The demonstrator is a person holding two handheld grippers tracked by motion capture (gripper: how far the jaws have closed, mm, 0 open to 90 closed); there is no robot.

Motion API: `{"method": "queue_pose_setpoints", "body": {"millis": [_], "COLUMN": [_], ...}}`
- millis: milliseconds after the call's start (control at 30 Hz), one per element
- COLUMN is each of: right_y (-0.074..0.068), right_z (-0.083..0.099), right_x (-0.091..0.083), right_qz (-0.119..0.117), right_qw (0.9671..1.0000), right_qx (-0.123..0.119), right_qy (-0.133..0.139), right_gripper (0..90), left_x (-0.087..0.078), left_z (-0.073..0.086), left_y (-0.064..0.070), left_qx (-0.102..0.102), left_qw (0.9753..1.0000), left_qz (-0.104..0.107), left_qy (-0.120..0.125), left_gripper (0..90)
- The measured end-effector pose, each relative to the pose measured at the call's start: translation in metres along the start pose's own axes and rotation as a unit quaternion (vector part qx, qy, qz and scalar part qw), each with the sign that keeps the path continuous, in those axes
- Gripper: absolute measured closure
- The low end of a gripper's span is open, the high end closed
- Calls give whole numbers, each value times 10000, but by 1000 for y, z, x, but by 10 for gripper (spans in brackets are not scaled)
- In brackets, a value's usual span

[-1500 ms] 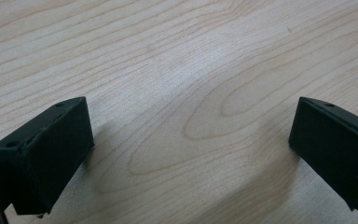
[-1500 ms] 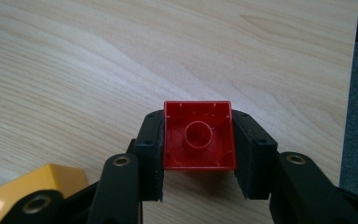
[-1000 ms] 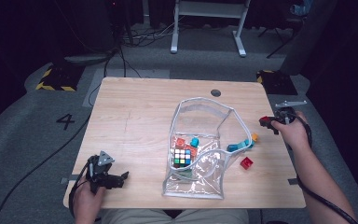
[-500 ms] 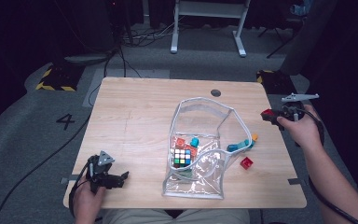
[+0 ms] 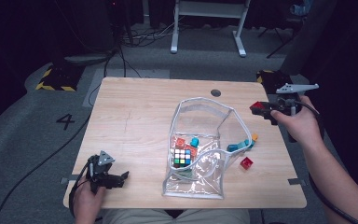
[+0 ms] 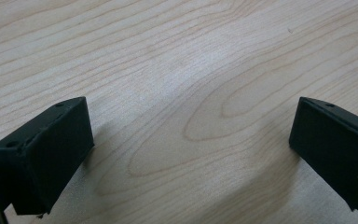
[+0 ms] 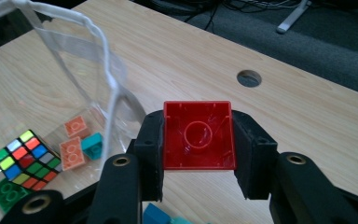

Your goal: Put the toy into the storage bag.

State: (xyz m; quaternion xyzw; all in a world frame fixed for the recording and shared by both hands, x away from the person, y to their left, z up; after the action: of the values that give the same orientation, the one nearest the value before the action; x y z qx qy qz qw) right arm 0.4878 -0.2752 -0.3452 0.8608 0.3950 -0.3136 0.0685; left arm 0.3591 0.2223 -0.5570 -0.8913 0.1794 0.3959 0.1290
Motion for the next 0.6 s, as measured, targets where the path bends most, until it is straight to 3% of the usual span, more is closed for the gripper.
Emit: {"method": "queue_pose_setpoints", "body": {"millis": [333, 600], "right_y": [-39, -67], "right_z": [-31, -47], "right_x": [15, 37], "right_qz": [-335, -607], "right_qw": [9991, 9966], "right_qx": [-247, -482], "right_qy": [-113, -274], "right_gripper": [591, 591], "left_x": [0, 0], "left_z": [0, 0], "left_y": [0, 0], "left_qx": [9, 5], "left_qw": [10000, 10000], "left_qz": [-15, -4], "left_qy": [-23, -23], "left_gripper": [0, 0]}}
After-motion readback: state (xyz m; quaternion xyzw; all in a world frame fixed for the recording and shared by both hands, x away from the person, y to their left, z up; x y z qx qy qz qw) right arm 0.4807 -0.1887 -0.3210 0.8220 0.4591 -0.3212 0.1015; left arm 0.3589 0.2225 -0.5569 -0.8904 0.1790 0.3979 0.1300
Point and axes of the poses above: each handheld gripper's, and its own axes: x roughly forward along the jaws, z roughly out of its underside, y roughly to its right, the point moved 7 cm from there along x, roughly forward along the jaws, and after that the axes turned 9 degrees about -z, right-handed, at the moved point
